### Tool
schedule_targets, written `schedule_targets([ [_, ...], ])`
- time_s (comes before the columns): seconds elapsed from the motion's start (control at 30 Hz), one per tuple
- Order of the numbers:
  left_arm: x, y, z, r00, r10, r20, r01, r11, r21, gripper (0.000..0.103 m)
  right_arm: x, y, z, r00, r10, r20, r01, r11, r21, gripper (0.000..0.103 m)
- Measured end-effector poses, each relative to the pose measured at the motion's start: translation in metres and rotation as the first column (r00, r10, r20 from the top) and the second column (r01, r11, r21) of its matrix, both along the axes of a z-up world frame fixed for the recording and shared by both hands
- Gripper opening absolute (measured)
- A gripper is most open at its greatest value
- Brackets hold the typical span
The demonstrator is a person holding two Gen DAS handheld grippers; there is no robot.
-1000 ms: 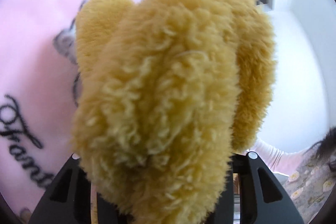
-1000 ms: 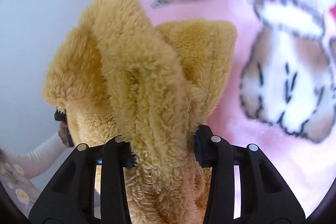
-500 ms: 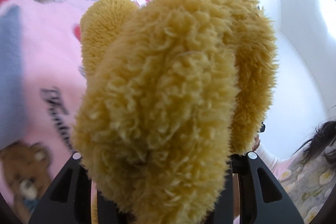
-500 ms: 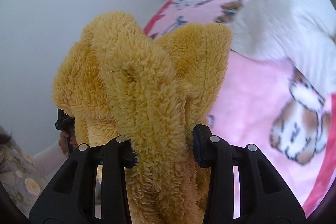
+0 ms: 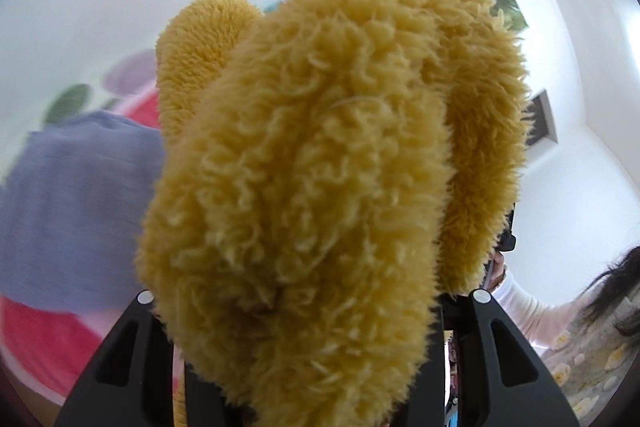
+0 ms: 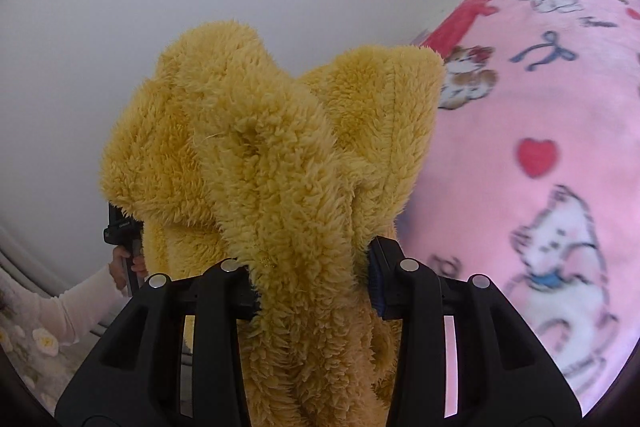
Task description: Fold large clothes
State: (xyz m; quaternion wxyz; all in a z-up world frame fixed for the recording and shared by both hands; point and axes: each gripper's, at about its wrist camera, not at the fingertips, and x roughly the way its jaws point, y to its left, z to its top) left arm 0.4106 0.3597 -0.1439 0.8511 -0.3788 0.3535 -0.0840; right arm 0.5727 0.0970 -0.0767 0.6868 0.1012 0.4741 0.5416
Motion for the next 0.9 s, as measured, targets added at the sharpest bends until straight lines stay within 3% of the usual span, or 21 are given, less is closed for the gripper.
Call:
schedule_targets([
  [0.17, 0.001, 0.119, -0.029, 0.997, 0.023, -0.075, -0.022, 1.0, 0.008, 0.043, 0.01, 0.114, -0.033, 0.998, 0.019, -0.063, -0.022, 0.999, -0.039, 0.037],
  [0.33, 0.024, 0.197, -0.094, 0.989, 0.002, -0.145, -0.009, 0.999, -0.051, 0.045, 0.011, 0.164, -0.076, 0.996, -0.042, -0.084, 0.03, 0.988, -0.15, 0.037],
  [0.5, 0.025, 0.252, -0.154, 0.987, 0.051, -0.152, -0.082, 0.976, -0.203, 0.056, 0.03, 0.148, -0.145, 0.958, -0.232, -0.167, 0.176, 0.938, -0.298, 0.038],
  [0.57, 0.018, 0.26, -0.166, 0.985, 0.048, -0.164, -0.077, 0.98, -0.181, 0.061, 0.028, 0.149, -0.158, 0.965, -0.232, -0.12, 0.181, 0.926, -0.332, 0.039],
  [0.67, 0.001, 0.264, -0.177, 0.983, 0.078, -0.167, -0.113, 0.971, -0.213, 0.074, 0.026, 0.145, -0.166, 0.953, -0.258, -0.157, 0.193, 0.92, -0.341, 0.042],
  [0.7, -0.003, 0.27, -0.18, 0.978, 0.106, -0.18, -0.142, 0.969, -0.201, 0.081, 0.028, 0.147, -0.168, 0.955, -0.261, -0.141, 0.198, 0.914, -0.355, 0.044],
  [0.73, -0.007, 0.27, -0.185, 0.979, 0.11, -0.171, -0.144, 0.969, -0.203, 0.081, 0.028, 0.15, -0.169, 0.961, -0.25, -0.121, 0.191, 0.911, -0.366, 0.044],
  [0.83, -0.005, 0.273, -0.178, 0.979, 0.128, -0.157, -0.153, 0.975, -0.161, 0.088, 0.03, 0.145, -0.17, 0.961, -0.252, -0.11, 0.194, 0.904, -0.382, 0.056],
  [0.9, -0.024, 0.263, -0.171, 0.975, 0.15, -0.166, -0.168, 0.98, -0.103, 0.097, 0.032, 0.137, -0.16, 0.953, -0.288, -0.095, 0.226, 0.884, -0.41, 0.091],
])
